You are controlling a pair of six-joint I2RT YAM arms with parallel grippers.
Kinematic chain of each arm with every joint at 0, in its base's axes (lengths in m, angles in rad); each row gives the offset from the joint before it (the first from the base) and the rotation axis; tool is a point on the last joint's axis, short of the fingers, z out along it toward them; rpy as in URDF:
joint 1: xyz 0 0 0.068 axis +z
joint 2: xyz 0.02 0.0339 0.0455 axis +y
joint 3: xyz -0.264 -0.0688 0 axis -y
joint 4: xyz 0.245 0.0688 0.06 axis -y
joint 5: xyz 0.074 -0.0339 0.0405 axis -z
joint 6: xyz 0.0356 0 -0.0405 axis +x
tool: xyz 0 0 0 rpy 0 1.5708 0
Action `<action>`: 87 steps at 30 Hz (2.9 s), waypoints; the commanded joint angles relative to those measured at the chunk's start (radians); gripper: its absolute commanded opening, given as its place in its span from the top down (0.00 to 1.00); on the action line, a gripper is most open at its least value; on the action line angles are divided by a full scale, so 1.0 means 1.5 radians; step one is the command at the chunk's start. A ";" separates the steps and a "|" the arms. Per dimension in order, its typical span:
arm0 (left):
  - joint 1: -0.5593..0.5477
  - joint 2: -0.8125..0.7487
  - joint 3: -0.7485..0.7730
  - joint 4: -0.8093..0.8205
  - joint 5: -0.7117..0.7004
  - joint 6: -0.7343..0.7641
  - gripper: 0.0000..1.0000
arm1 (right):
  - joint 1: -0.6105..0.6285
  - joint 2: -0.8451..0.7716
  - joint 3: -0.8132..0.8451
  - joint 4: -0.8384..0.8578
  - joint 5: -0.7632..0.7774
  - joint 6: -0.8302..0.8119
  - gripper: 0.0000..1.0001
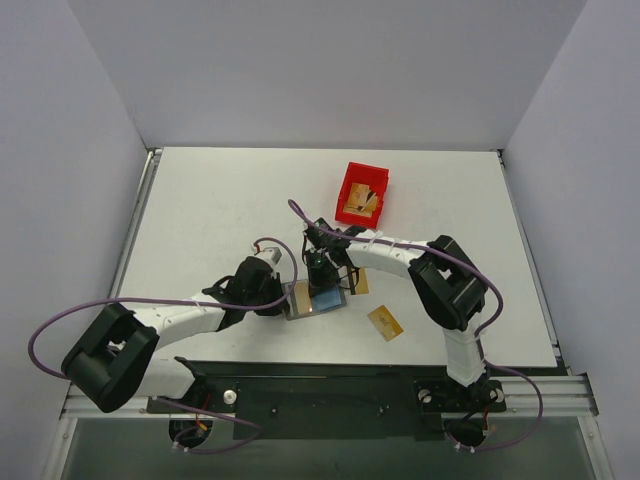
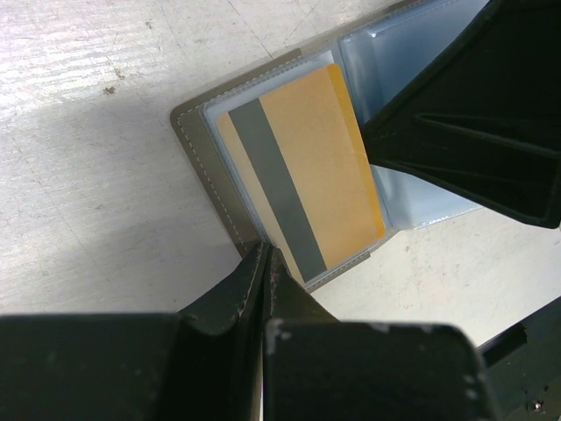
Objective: Put the credit cards into the card holder
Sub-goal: Move the credit card to the corner of the board.
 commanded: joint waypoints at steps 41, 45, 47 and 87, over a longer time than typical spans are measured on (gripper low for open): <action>0.026 -0.086 0.139 -0.073 -0.035 0.063 0.55 | -0.169 -0.177 -0.153 -0.020 0.147 -0.051 0.70; 0.026 -0.095 0.138 -0.081 -0.045 0.065 0.49 | -0.177 -0.163 -0.144 -0.050 0.161 -0.055 0.72; 0.026 -0.103 0.135 -0.078 -0.066 0.067 0.46 | -0.178 -0.167 -0.152 -0.073 0.180 -0.040 0.74; 0.061 -0.090 0.135 -0.088 -0.031 -0.026 0.12 | -0.083 -0.424 -0.519 -0.046 0.130 0.143 0.73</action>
